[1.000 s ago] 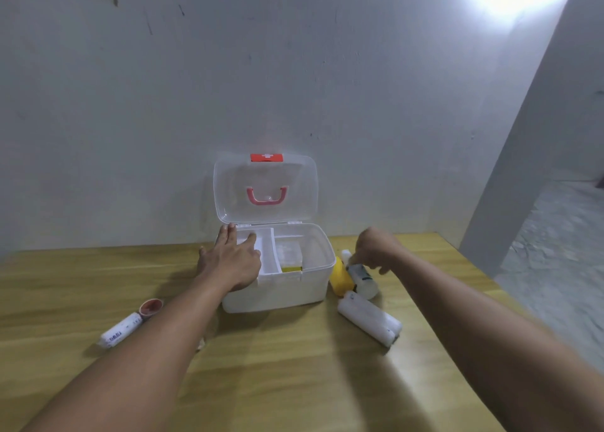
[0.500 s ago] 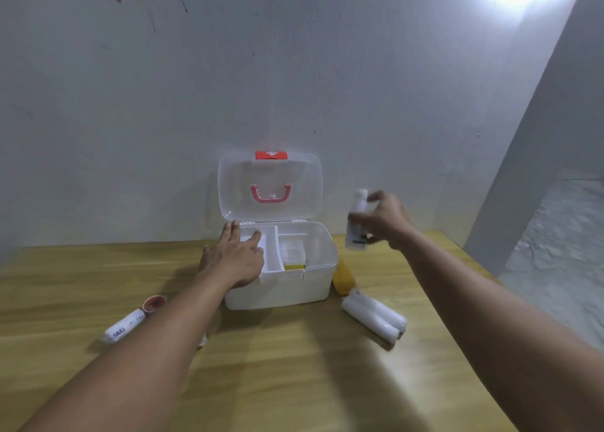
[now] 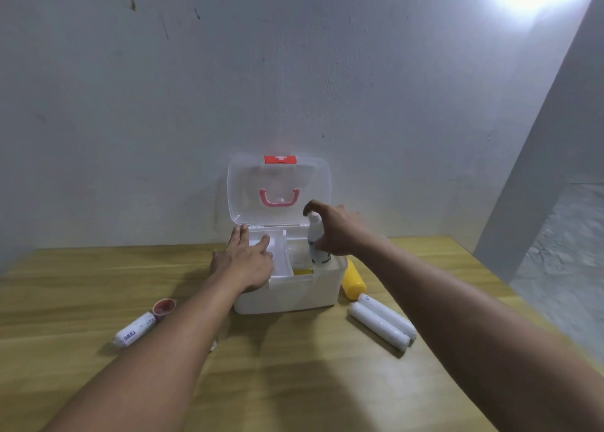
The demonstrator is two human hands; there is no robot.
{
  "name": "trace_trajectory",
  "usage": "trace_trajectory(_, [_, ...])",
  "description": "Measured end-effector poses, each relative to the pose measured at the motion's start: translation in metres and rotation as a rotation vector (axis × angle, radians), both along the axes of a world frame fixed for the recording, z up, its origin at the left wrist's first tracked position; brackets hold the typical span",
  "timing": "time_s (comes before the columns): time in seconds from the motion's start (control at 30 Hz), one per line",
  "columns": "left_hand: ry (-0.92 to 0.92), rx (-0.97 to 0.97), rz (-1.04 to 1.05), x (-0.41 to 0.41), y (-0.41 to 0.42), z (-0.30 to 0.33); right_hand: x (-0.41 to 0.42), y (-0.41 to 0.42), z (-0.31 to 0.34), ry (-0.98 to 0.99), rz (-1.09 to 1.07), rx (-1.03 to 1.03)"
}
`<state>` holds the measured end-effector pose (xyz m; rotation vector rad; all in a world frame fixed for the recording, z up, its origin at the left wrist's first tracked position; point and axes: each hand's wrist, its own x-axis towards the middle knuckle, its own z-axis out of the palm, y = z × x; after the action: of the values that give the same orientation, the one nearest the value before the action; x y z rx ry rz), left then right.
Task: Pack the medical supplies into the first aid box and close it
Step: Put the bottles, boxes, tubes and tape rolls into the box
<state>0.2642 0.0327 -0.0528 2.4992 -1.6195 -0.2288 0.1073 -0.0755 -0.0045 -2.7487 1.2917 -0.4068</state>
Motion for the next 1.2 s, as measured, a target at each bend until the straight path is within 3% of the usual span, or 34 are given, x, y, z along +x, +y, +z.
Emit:
trace_trajectory(0.23, [0.001, -0.001, 0.008, -0.001, 0.001, 0.001, 0.001, -0.014, -0.018, 0.028, -0.040, -0.062])
trace_trajectory(0.4, [-0.001, -0.003, 0.005, 0.000, -0.001, -0.001, 0.000, -0.020, -0.018, -0.002, -0.043, 0.011])
trace_trajectory(0.53, [0.002, 0.001, 0.004, 0.000, -0.001, 0.000, -0.017, -0.020, -0.011, -0.476, -0.152, 0.179])
trace_trajectory(0.57, [0.004, 0.001, 0.005, 0.000, 0.000, 0.000, -0.024, -0.022, -0.011, -0.514, -0.224, 0.185])
trace_trajectory(0.7, [-0.006, 0.002, 0.007, -0.001, 0.000, 0.000, -0.044, -0.024, -0.022, -0.225, -0.372, 0.490])
trace_trajectory(0.83, [-0.006, -0.007, 0.004, -0.001, 0.001, 0.000, -0.050, -0.017, -0.030, -0.168, -0.381, 0.767])
trace_trajectory(1.03, [-0.015, -0.001, 0.003, -0.001, 0.001, 0.000, -0.055, -0.022, -0.035, -0.384, -0.403, 0.736])
trace_trajectory(1.2, [-0.018, 0.006, 0.001, 0.000, 0.000, 0.000, -0.063, -0.022, -0.005, -0.649, -0.270, 0.587])
